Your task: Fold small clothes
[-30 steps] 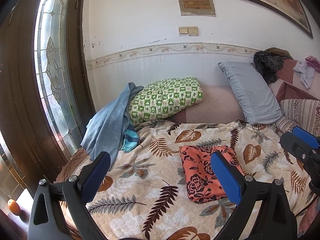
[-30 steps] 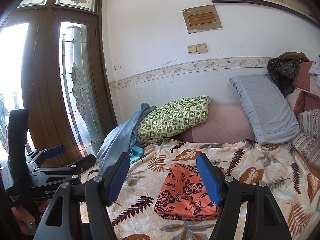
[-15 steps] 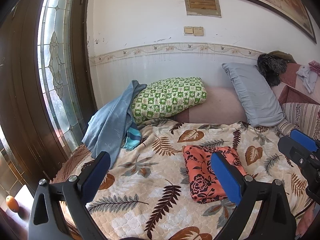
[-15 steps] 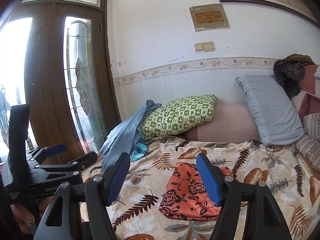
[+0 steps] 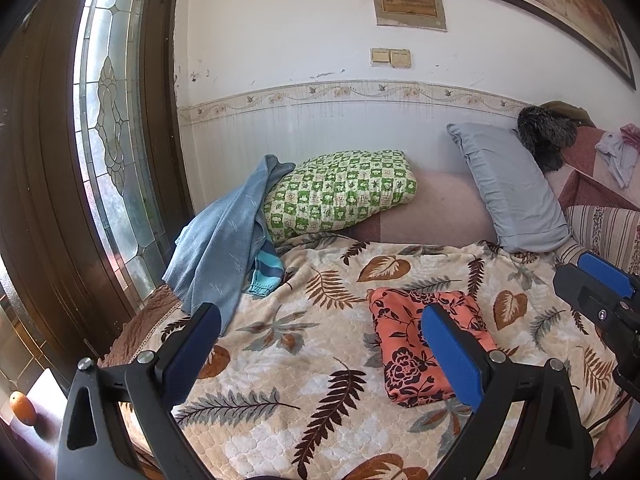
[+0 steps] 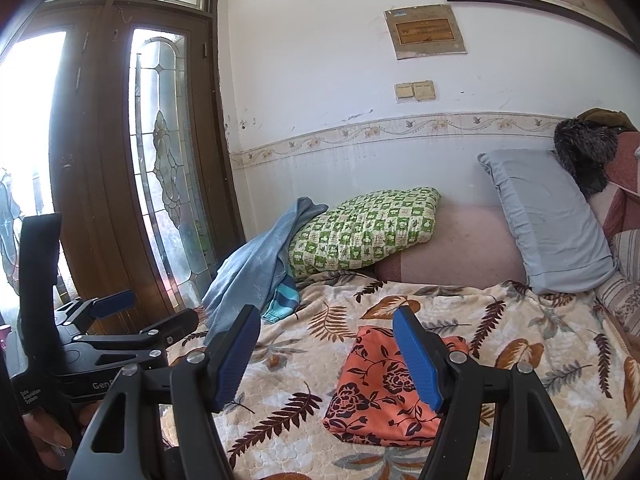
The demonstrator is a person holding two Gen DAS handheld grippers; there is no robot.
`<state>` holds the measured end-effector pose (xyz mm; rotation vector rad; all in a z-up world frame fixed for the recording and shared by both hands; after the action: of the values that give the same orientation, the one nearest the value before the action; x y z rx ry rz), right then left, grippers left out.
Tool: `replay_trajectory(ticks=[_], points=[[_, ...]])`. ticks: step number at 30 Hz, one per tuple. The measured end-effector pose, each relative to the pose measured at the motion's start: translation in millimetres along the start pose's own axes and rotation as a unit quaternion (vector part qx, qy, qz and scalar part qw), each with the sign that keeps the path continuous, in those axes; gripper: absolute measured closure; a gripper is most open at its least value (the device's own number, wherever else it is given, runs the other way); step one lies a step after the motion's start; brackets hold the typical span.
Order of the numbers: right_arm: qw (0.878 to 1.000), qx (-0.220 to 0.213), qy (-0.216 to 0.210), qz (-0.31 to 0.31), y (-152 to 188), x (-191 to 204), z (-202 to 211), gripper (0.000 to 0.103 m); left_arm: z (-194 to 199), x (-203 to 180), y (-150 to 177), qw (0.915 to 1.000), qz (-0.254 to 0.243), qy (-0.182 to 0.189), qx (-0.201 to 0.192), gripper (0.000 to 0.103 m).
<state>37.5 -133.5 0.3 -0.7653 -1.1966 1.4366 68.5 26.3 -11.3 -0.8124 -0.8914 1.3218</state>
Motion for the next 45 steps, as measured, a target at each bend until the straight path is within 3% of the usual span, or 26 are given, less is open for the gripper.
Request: replay_trajectory(ticks=[45], points=[[0.999, 0.024, 0.014, -0.023, 9.6, -15.6, -41.7, 0.031, -39.9, -12.7, 4.4, 0.9989, -0.014, 0.034, 0.03, 0.003]])
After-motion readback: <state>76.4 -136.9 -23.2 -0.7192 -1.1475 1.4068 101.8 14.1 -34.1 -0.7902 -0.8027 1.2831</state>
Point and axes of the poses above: each gripper's, at about its wrist camera, not at the fingertips, and z roughly against the way its jaws point, x to its left, y to its underside, the point moved 8 cm from there along -z, roughly the way its jaws point
